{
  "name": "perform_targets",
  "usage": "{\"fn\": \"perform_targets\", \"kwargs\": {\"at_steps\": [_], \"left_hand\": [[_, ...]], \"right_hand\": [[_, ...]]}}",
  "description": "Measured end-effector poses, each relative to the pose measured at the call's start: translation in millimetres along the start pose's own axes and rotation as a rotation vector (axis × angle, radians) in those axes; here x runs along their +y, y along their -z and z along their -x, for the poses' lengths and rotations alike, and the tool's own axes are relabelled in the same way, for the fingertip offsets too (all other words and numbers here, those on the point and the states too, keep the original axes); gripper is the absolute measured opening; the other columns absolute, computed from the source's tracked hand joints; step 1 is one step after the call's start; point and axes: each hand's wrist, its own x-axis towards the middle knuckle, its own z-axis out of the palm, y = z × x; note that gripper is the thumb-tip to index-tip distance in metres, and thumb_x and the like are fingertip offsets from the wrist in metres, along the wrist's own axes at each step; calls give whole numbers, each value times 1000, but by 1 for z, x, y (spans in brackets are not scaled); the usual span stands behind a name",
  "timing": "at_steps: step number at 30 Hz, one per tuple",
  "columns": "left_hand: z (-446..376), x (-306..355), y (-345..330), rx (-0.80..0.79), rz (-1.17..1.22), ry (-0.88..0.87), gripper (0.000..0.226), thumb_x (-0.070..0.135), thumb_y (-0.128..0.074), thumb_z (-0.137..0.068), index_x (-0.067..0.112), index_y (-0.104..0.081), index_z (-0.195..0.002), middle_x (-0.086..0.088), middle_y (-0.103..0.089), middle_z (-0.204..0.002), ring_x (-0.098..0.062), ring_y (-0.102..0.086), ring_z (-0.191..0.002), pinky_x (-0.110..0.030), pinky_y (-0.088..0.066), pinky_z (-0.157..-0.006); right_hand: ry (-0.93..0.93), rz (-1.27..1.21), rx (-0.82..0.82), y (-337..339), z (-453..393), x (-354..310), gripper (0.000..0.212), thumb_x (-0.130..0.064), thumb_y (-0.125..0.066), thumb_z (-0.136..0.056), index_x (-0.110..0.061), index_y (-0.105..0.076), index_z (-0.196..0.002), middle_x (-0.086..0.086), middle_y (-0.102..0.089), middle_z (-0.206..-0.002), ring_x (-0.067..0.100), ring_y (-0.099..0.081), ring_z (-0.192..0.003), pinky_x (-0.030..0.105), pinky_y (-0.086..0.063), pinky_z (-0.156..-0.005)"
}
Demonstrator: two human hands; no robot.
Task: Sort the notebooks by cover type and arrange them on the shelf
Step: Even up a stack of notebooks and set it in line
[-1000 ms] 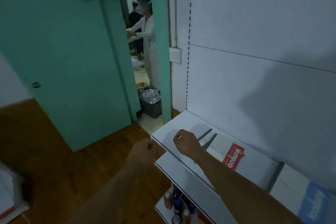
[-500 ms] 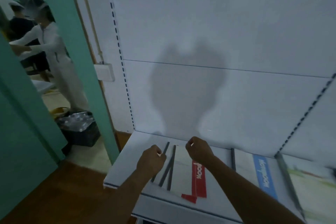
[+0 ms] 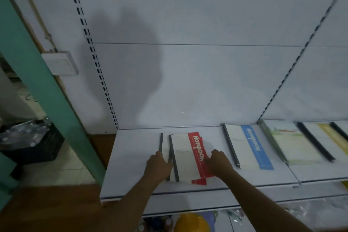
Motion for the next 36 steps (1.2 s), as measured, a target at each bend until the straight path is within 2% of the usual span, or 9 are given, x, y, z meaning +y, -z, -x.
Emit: {"fn": "perform_targets", "kwargs": {"at_steps": [4, 7, 12, 17, 20, 24, 28, 32, 36], "left_hand": [[-1, 6, -5, 33, -81, 83, 56, 39, -60, -88, 4, -41, -127, -17, -46, -125, -31, -50, -114, -37, -47, -94], [-2, 9, -11, -1, 33, 128, 52, 34, -66, -83, 2, -46, -119, -17, -55, -119, -29, -58, -105, -33, -52, -86], [2, 5, -14, -5, 150, 169, 51, 26, -66, -87, 2, -40, -125, -16, -56, -124, -28, -59, -109, -30, -51, -83], [2, 6, -7, -38, 260, 130, 44, 12, -61, -90, 4, -36, -125, -15, -55, -124, -21, -55, -96, -29, -50, -77], [6, 18, -1, -32, 333, 74, 38, 8, -57, -91, 7, -36, -123, -13, -55, -124, -21, -55, -100, -30, -51, -75], [16, 38, 21, -1, 457, -74, 34, 8, -55, -94, 17, -36, -121, -2, -54, -116, -19, -56, -98, -28, -51, -69], [15, 42, 35, 30, 476, -171, 60, -4, -59, -88, 20, -31, -135, 1, -49, -124, -16, -49, -113, -35, -49, -95], [6, 33, 34, 71, 566, -115, 56, -4, -60, -86, 18, -38, -134, -2, -55, -122, -19, -54, -105, -31, -50, -81], [-8, 24, 34, 10, 620, -122, 47, 1, -65, -85, 18, -45, -124, -7, -60, -118, -21, -59, -102, -28, -50, -76]], "right_hand": [[-27, -7, 56, -21, -6, 6, 40, -46, -62, -85, -10, -57, -101, 6, -63, -98, 19, -67, -79, 37, -59, -77], [-42, -113, 44, -43, -4, -9, 45, -47, -63, -83, -10, -57, -107, 3, -65, -95, 18, -68, -77, 37, -60, -75], [-70, -47, 70, -59, 10, -27, 52, -49, -64, -81, -14, -44, -114, 6, -50, -111, 23, -56, -103, 40, -51, -92], [-80, -227, 32, -68, -10, -16, 49, -58, -59, -72, -17, -54, -98, 2, -62, -97, 20, -65, -82, 40, -58, -78], [-96, -375, 14, -67, -19, -14, 50, -63, -56, -74, -19, -55, -98, 1, -64, -93, 19, -67, -77, 40, -59, -74], [63, -672, 127, -35, -11, -37, 45, -48, -61, -86, -17, -43, -114, -2, -61, -103, 18, -66, -85, 38, -58, -78], [291, -848, 120, -10, 0, -59, 29, -34, -55, -94, -24, -43, -117, -9, -60, -109, 16, -64, -96, 36, -54, -85], [350, -802, 121, -17, 5, -61, 19, -30, -51, -97, -26, -47, -116, -10, -63, -105, 14, -63, -95, 29, -51, -81], [308, -753, 145, -23, 11, -66, 22, -33, -46, -99, -26, -46, -120, -7, -61, -112, 15, -61, -99, 31, -48, -85]]}}
